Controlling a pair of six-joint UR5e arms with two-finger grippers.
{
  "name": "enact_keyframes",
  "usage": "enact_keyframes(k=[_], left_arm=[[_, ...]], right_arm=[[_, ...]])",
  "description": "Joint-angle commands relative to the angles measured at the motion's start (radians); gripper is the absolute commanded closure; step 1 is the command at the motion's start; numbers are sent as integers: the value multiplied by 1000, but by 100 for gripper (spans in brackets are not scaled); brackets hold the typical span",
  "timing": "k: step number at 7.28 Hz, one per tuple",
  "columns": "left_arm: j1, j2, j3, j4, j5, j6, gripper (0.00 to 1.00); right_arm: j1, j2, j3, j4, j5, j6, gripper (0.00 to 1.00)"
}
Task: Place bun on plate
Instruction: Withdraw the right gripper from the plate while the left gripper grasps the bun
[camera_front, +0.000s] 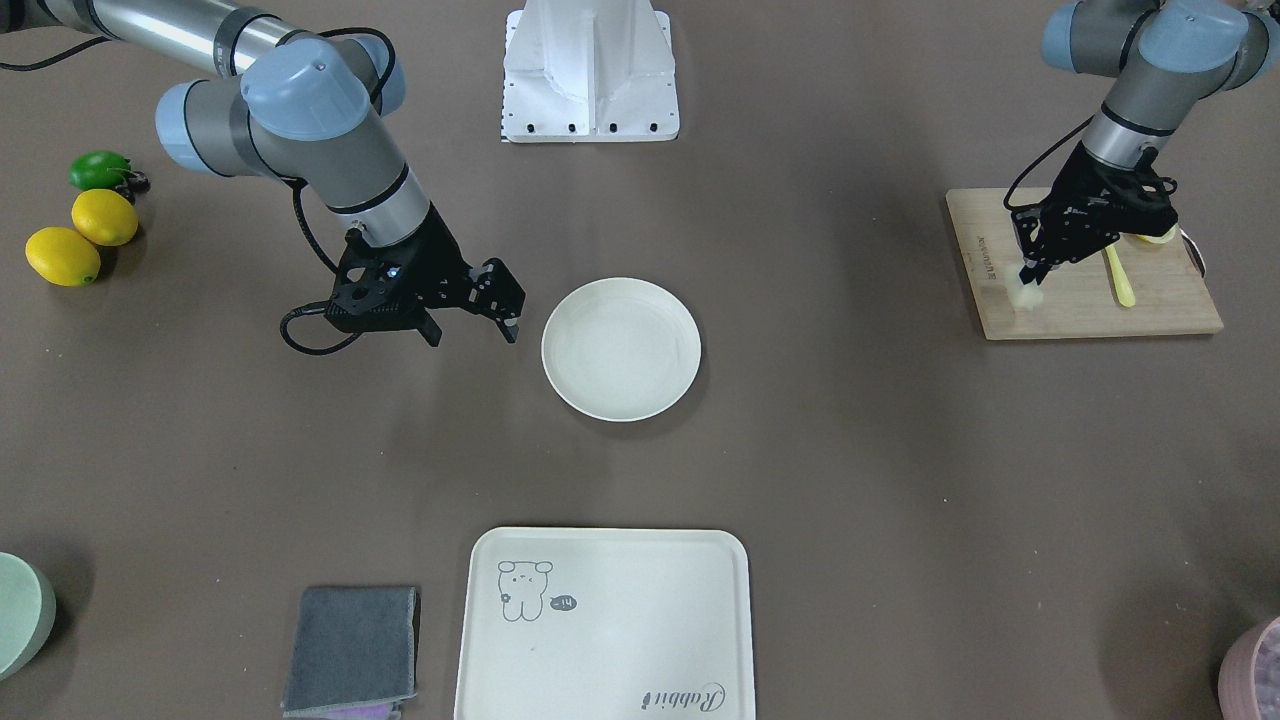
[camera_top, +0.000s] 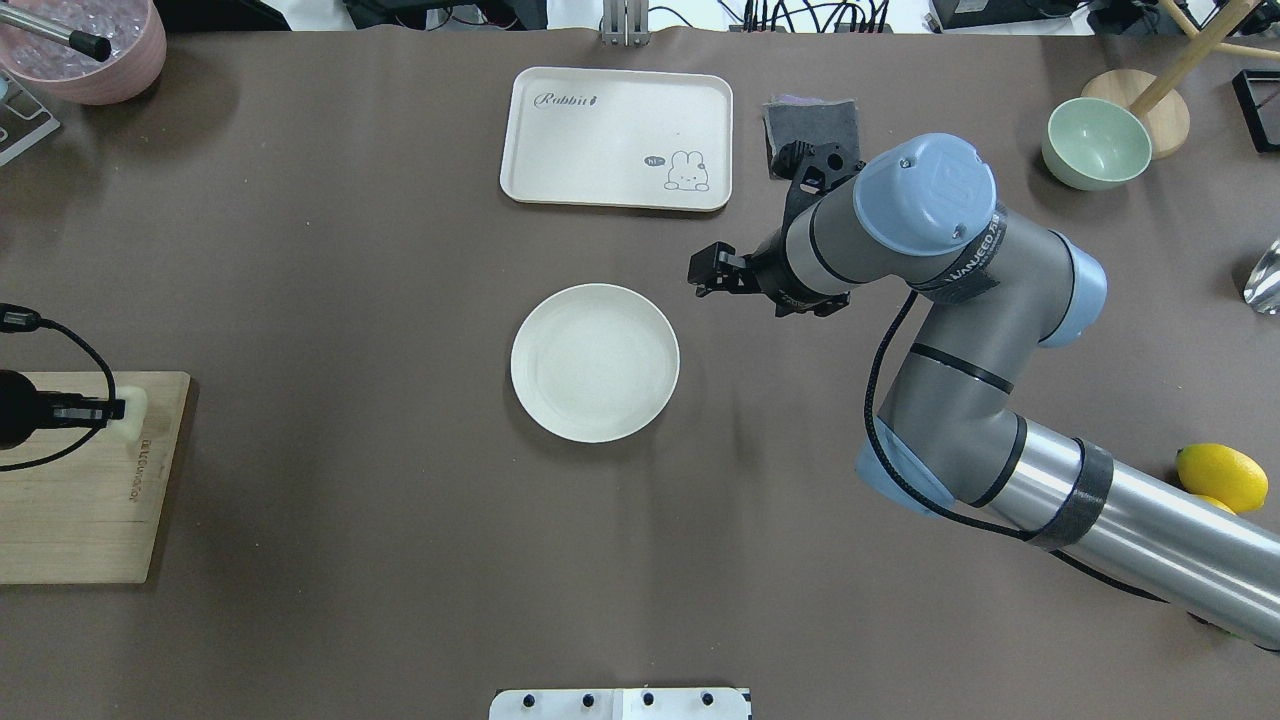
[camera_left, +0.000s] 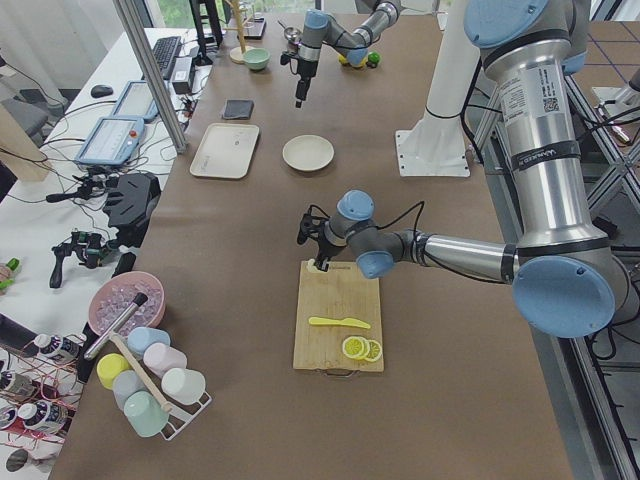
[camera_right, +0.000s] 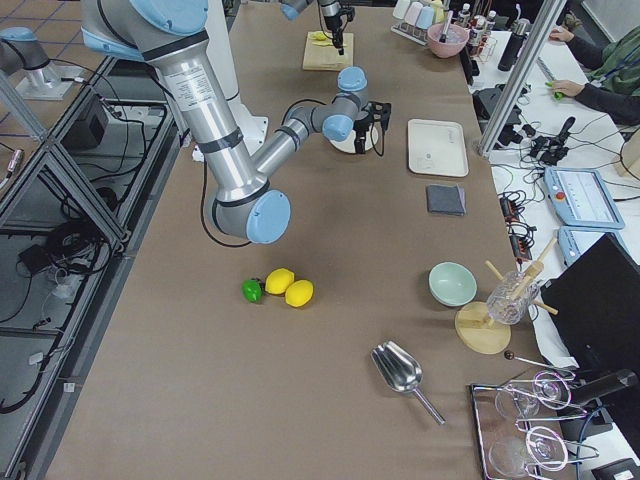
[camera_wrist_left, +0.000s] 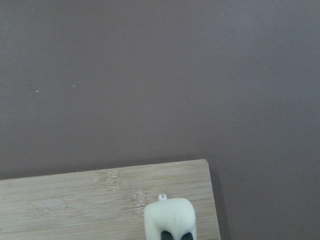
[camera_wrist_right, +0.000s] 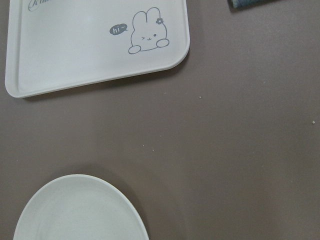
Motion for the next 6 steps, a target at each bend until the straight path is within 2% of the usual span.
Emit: enact_keyframes(k=[1,2,3,4,5,6], left_arm=[[-75,-165,-71,231,-64,11,100],[-78,-305,-84,373,-61,-6,100],[-68,-417,-85,441,-61,-77,100],[-13,-540,-78,515,-56,-183,100],[83,-662,-73,625,27,-287,100],[201,-788,-50,719,139,-352,100]], right_arm=[[79,-14,24,-34,95,-5,1],[123,-47,76,-92,150,-18,0],[163,-73,104,-151,157,-53,0],[200,-122,132,-213,160,-173,0],[247,-168,138,-267,192,-309,0],[296,-237,137,-272,251,-422,0]])
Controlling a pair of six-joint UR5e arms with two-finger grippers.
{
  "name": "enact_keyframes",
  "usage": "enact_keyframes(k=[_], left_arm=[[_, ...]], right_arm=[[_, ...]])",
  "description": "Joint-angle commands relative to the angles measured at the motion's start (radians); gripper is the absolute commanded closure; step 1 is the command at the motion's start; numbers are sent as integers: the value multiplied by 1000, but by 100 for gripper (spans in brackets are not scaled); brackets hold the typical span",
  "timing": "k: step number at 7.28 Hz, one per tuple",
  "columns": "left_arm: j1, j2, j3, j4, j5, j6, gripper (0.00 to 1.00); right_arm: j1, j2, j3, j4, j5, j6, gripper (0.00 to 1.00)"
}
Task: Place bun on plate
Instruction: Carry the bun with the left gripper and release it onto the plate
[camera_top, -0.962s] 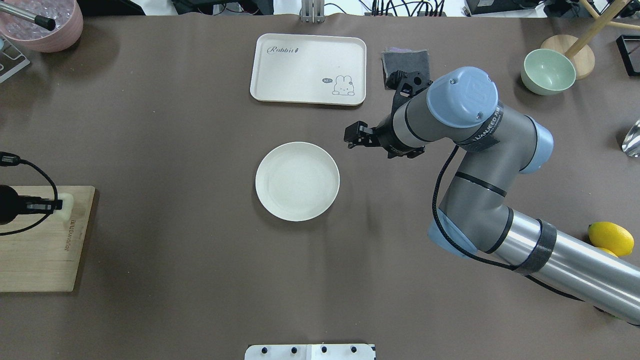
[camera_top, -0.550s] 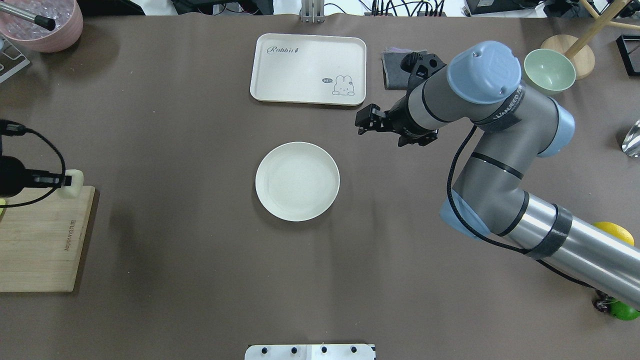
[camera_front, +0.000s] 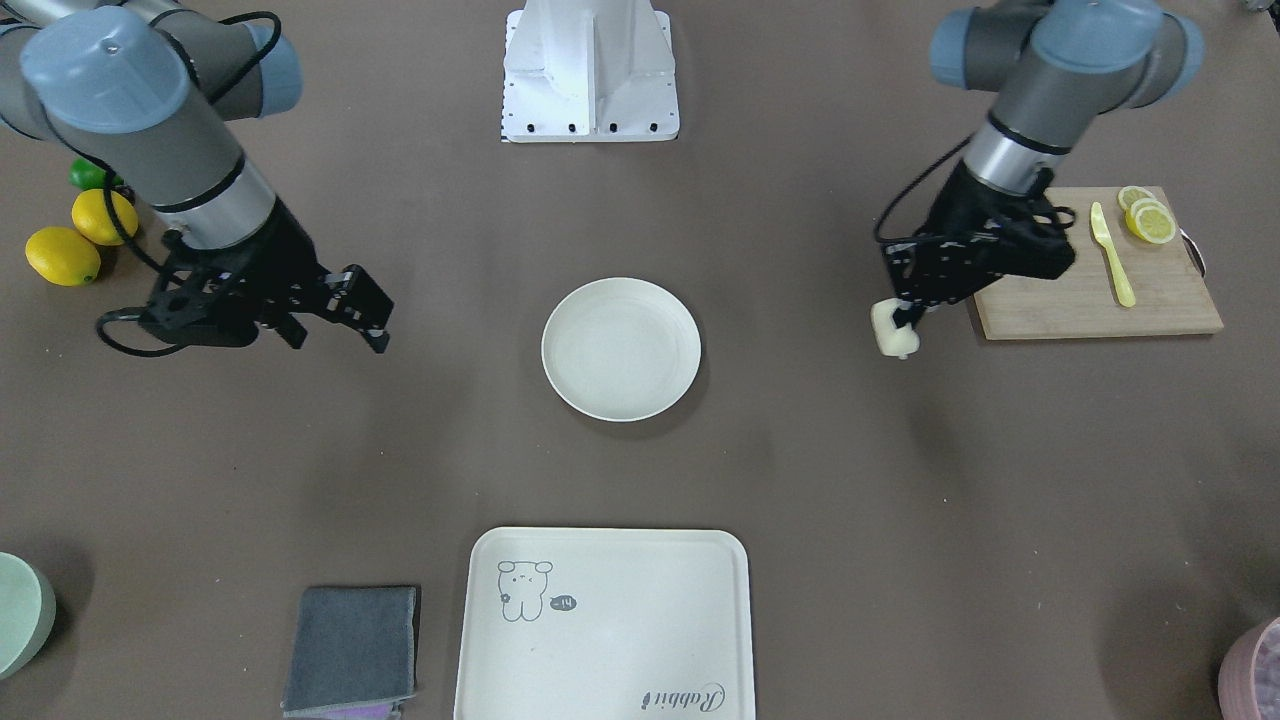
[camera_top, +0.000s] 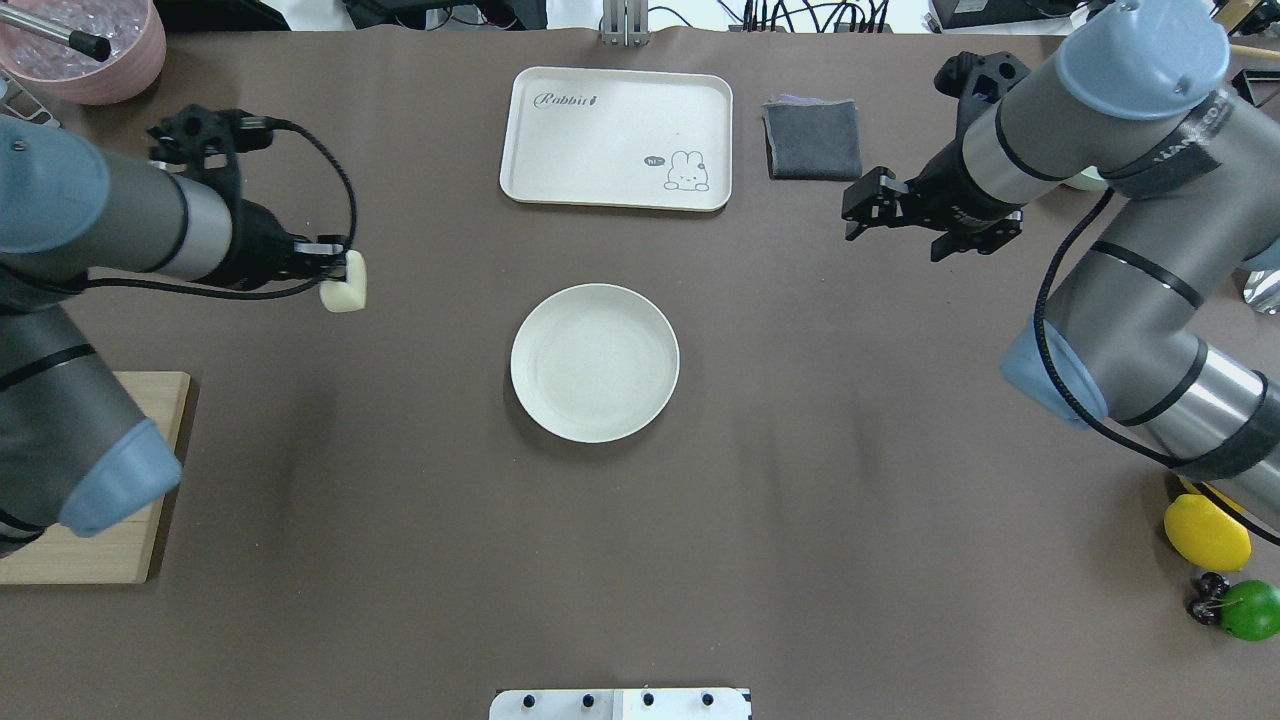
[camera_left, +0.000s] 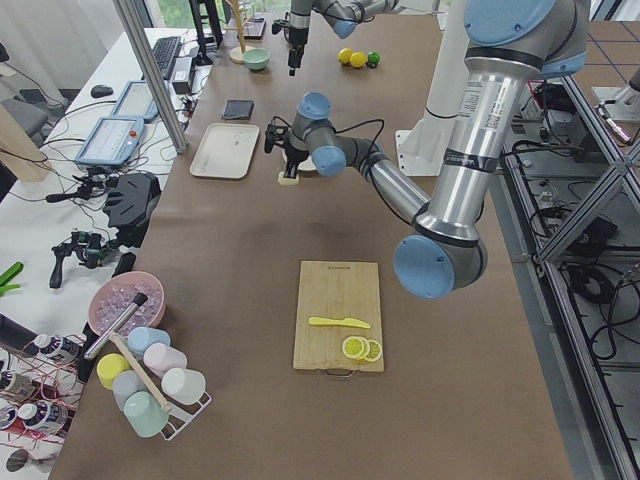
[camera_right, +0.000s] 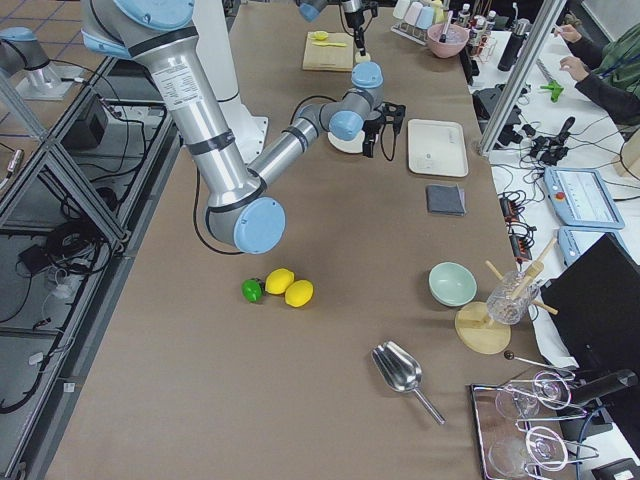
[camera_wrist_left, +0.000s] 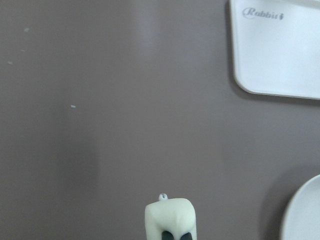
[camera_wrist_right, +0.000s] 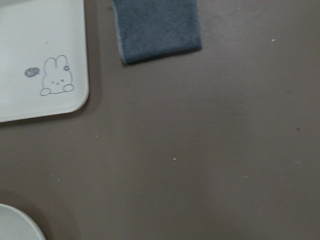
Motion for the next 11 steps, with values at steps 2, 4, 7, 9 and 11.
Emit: enact_keyframes(k=[2,4,7,9,11], left_arm=[[225,-256,113,130,212,-200,100],[287,-288,245,-3,295,-205,100],[301,-315,359,-102,308,-202,100],[305,-315,359,-94,312,-201,11],[305,-315,354,-94,337,-201,3]], right_arm=[[172,-226,8,-28,121,-383,0],[206,-284,3,-22,118,-467,0],[208,-284,5,-20,118,-465,0],[207,-270,3,-21,121,-465,0],[207,-267,5,-20,121,-465,0]])
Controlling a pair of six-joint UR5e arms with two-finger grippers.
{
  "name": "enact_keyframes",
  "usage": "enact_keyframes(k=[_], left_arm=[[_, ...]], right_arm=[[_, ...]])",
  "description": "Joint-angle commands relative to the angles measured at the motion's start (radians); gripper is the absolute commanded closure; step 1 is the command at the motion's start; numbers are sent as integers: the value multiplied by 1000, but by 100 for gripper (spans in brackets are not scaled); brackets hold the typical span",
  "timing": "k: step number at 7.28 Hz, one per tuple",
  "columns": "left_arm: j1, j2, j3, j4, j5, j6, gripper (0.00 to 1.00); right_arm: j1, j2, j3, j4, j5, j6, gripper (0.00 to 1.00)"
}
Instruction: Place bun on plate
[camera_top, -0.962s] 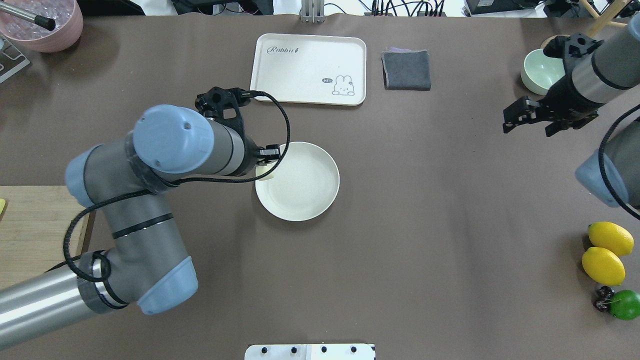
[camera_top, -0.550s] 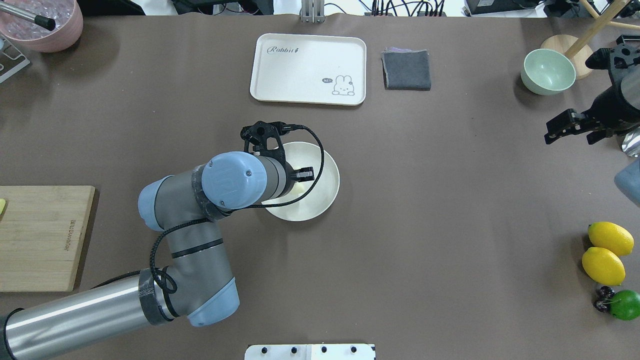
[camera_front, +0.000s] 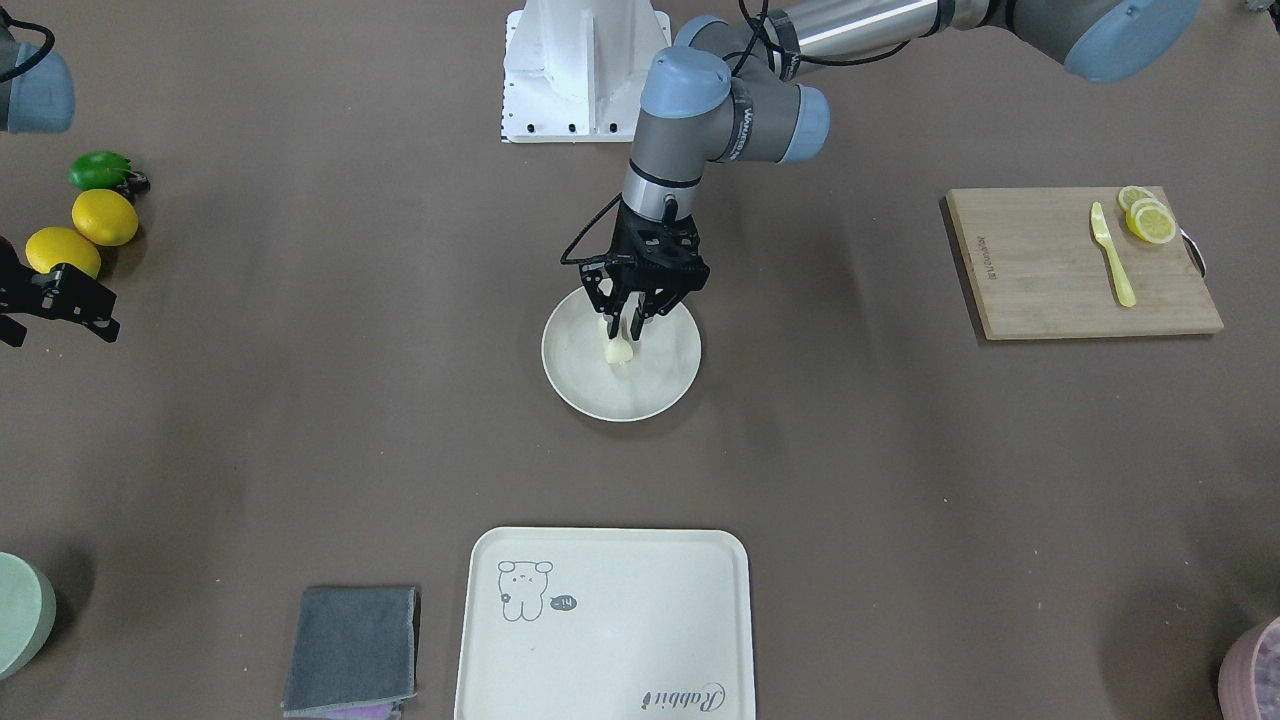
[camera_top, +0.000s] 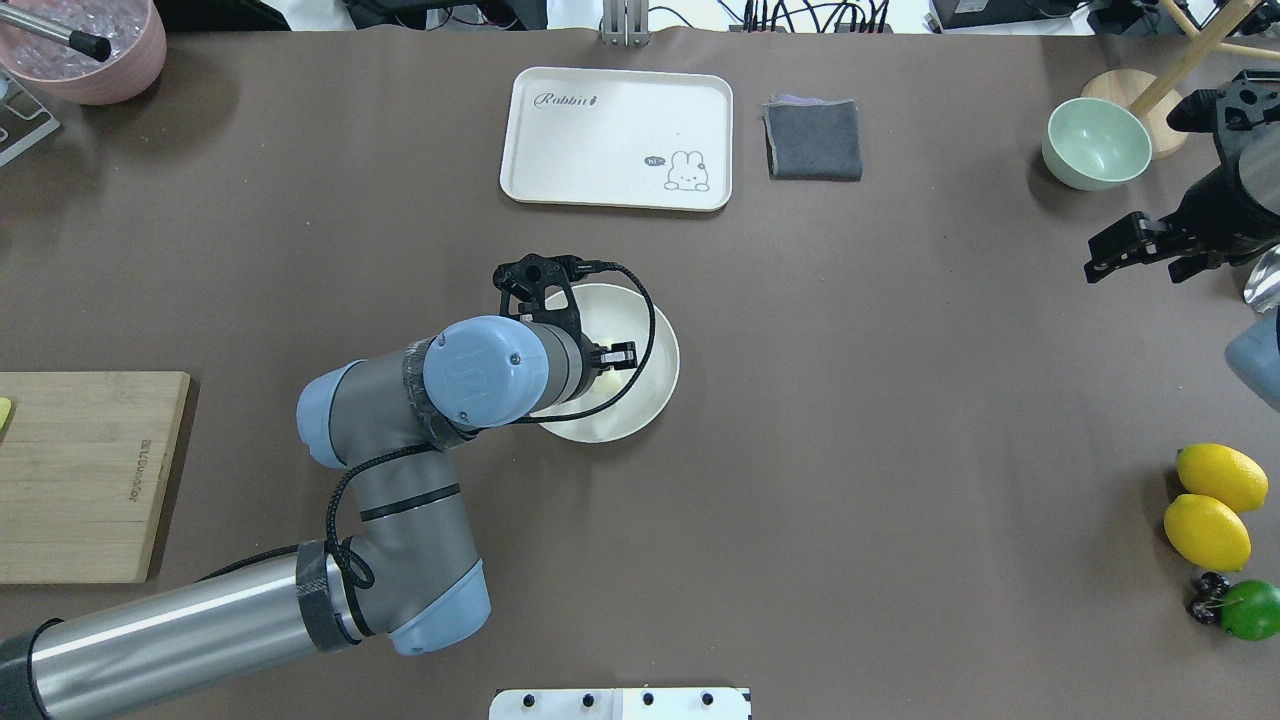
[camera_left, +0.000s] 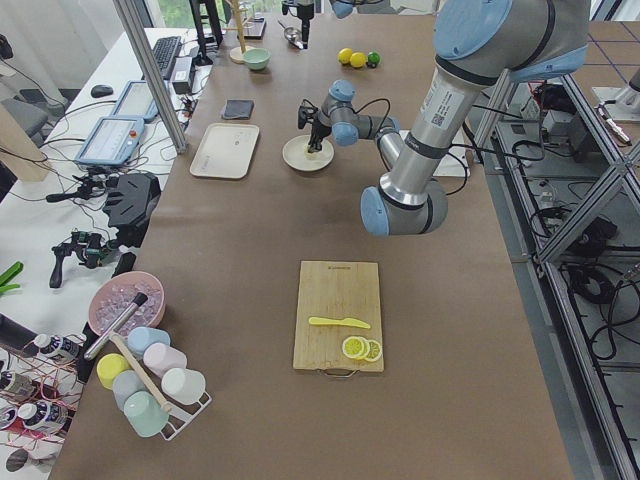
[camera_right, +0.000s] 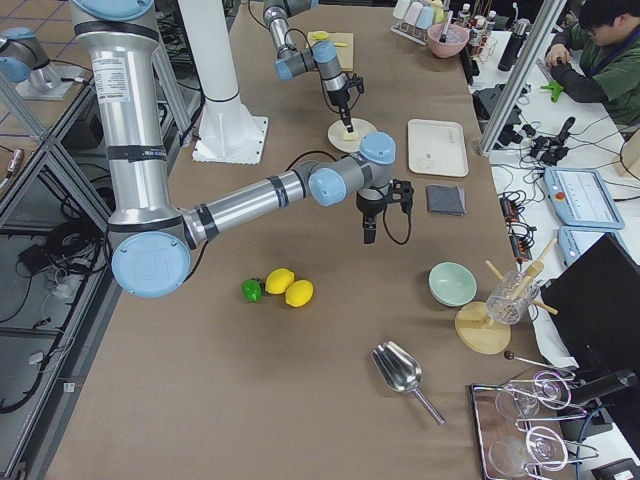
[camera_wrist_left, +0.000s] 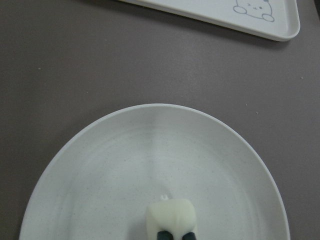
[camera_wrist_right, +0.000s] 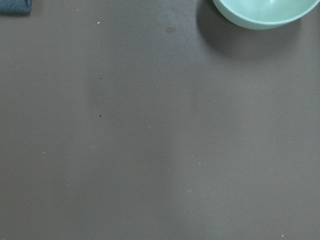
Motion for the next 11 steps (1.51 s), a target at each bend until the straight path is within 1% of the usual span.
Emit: enact_keyframes(k=[1,2,4,5,6,7,8,9,10,11], left_arm=[[-3,0,-19,8,13,6,3],[-6,0,-51,63,13,37,3],[-18,17,-99,86,10,65,2],[-64,18,-128,137,4,68,2],[-113,65,-178,148,7,128,2],[-187,104,-179,92,19,220,2],[-241,142,-177,85,19,293,2],[-268,164,-173,82,24,343,2],[-279,196,-150,82,30,376,2],[-344,208,-116,91,15,381,2]], right_arm=[[0,2,1,0,0,2,0],[0,2,1,-1,0,0,0],[0,2,-1,-1,2,2,0],[7,0,-1,-1,2,-1,0],[20,-12,-4,-3,15,-18,0],[29,-44,-8,-3,22,-59,0],[67,-72,-19,-15,23,-130,0],[98,-119,-27,-6,19,-176,0],[151,-154,-41,-4,19,-266,0],[231,-182,-79,-7,23,-401,0]])
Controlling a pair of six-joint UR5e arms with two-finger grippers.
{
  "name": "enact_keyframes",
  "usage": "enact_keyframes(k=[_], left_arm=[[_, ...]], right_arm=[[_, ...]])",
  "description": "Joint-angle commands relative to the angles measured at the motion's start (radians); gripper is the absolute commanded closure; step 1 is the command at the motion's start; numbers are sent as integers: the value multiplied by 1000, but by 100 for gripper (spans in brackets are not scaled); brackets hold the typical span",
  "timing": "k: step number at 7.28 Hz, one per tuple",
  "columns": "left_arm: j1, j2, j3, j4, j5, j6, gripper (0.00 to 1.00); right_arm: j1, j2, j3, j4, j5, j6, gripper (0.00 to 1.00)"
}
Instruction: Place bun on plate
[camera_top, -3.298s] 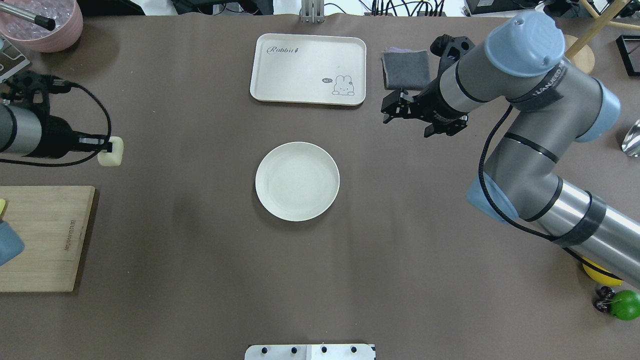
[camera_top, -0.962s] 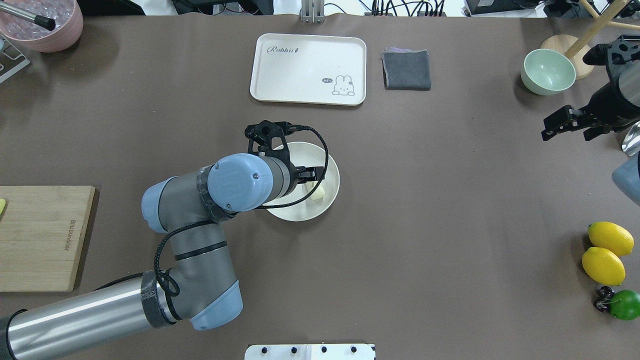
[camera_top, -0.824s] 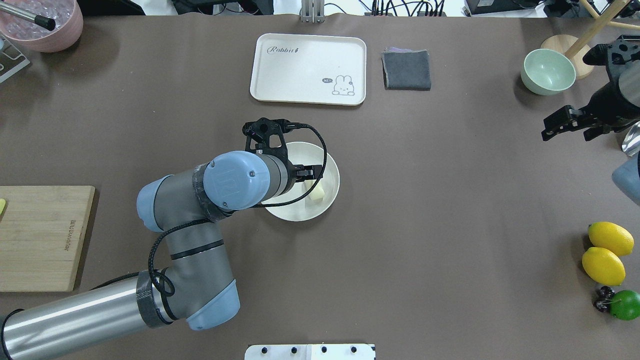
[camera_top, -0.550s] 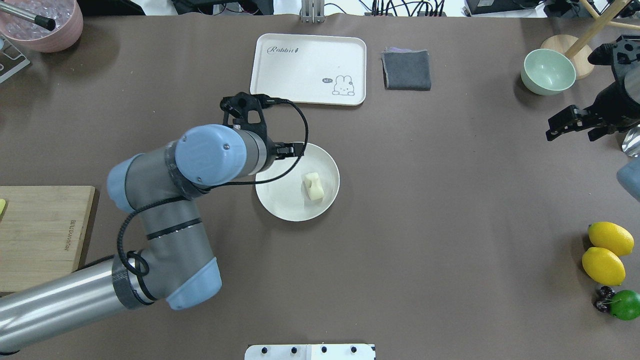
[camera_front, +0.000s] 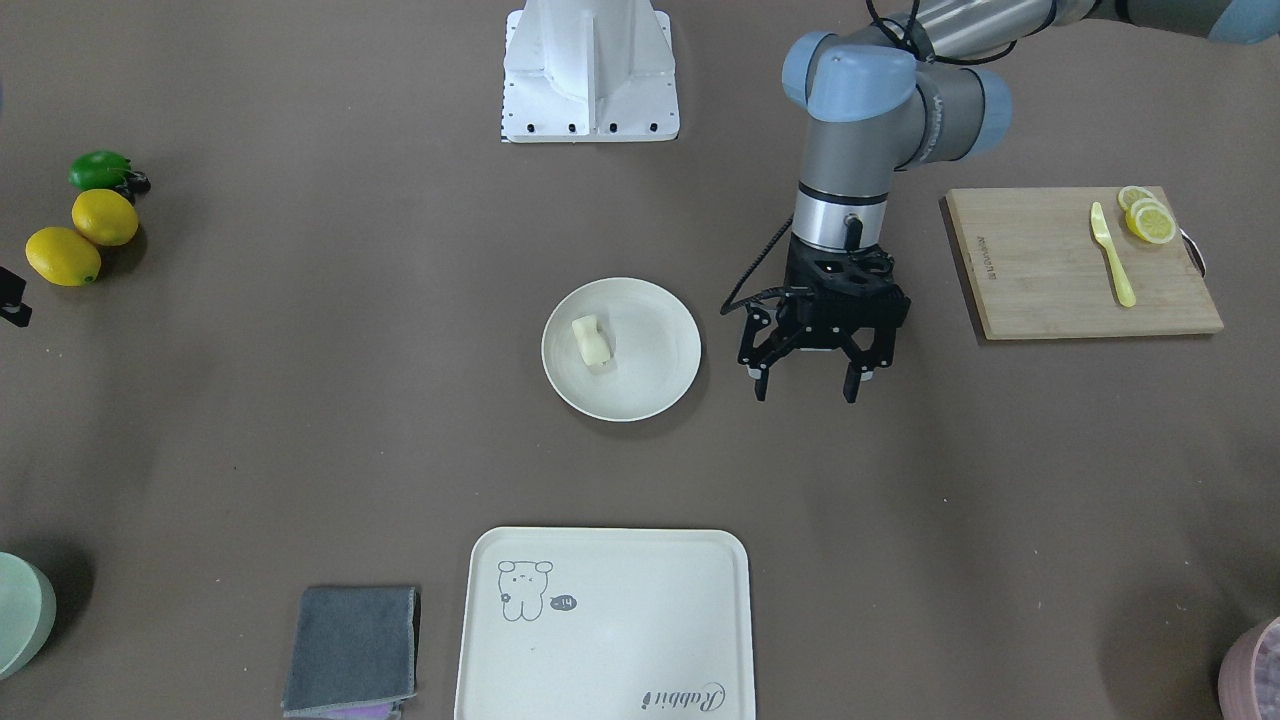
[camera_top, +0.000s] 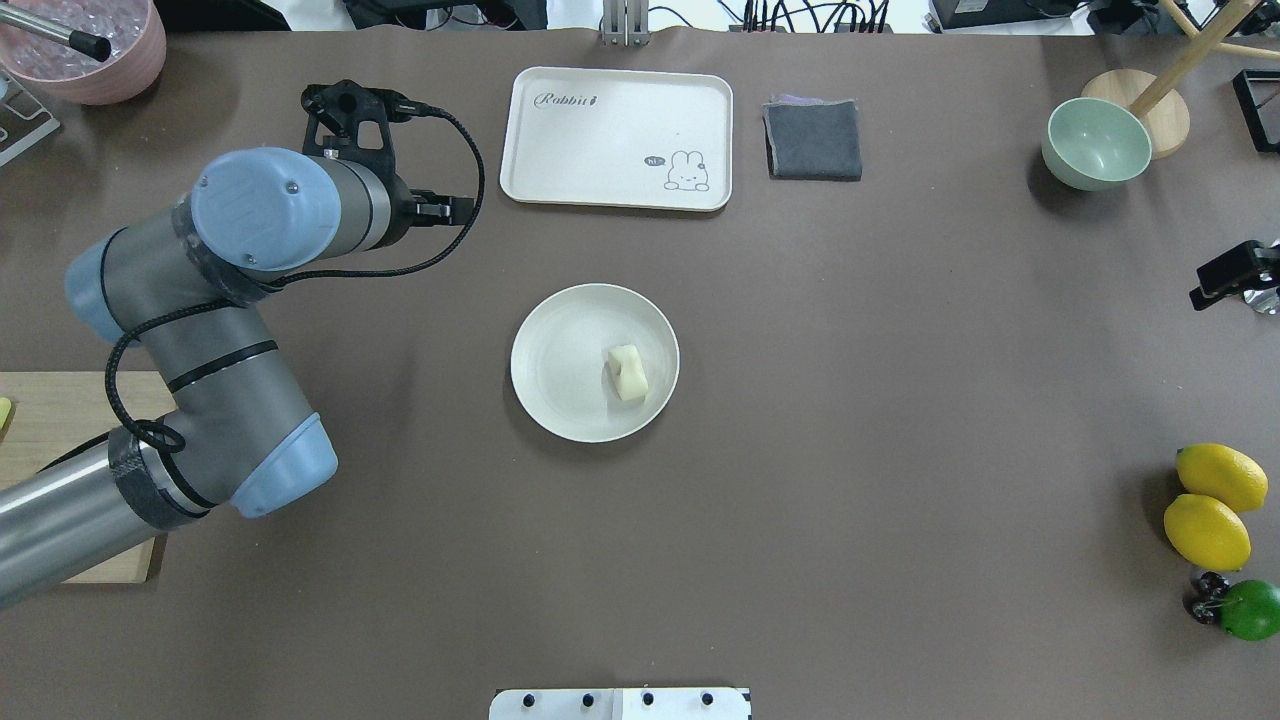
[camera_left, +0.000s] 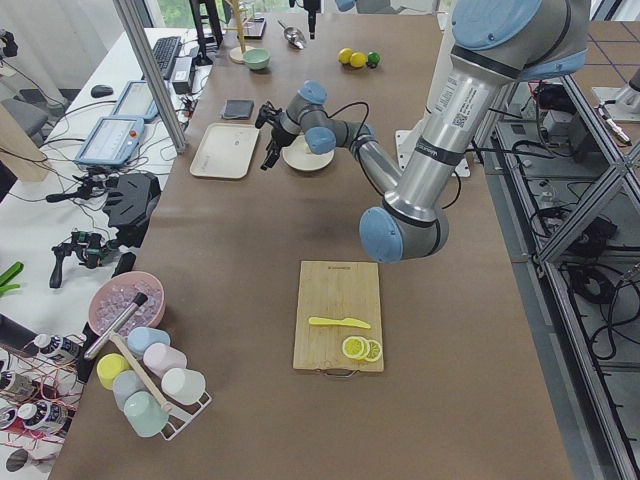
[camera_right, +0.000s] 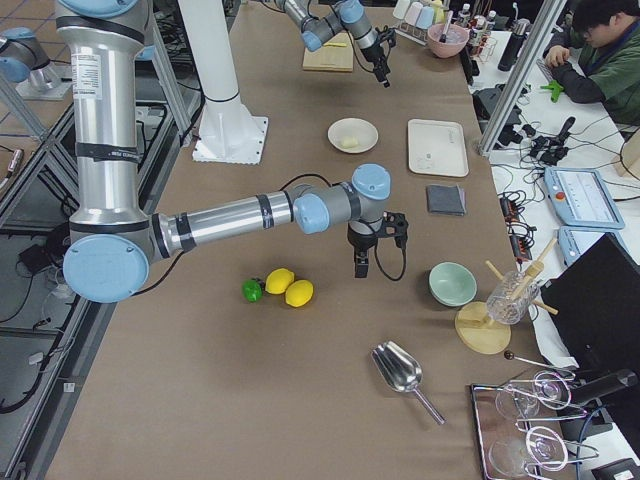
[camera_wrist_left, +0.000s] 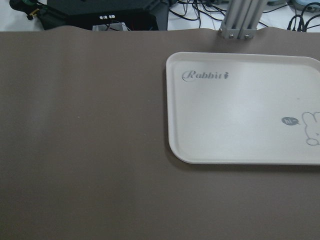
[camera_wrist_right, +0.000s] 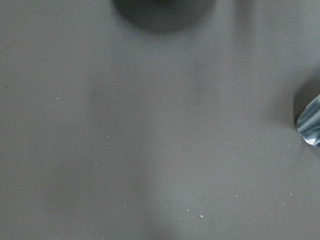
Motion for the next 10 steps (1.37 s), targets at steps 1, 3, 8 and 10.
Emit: enact_keyframes(k=[1,3,8,10], left_arm=[[-149,85,35,24,-100,36,2],[-426,189,38,89,-394,446,2],[-847,446,157,86,-862,965,2],[-854,484,166,76,-873,964,2]], right_arm=[[135,-63,-61,-7,3,-245,0],[188,-116,-68,3,26,-289,0],[254,-83,-67,-9,98,-280,0],[254,-84,-66,2,91,-270,0]])
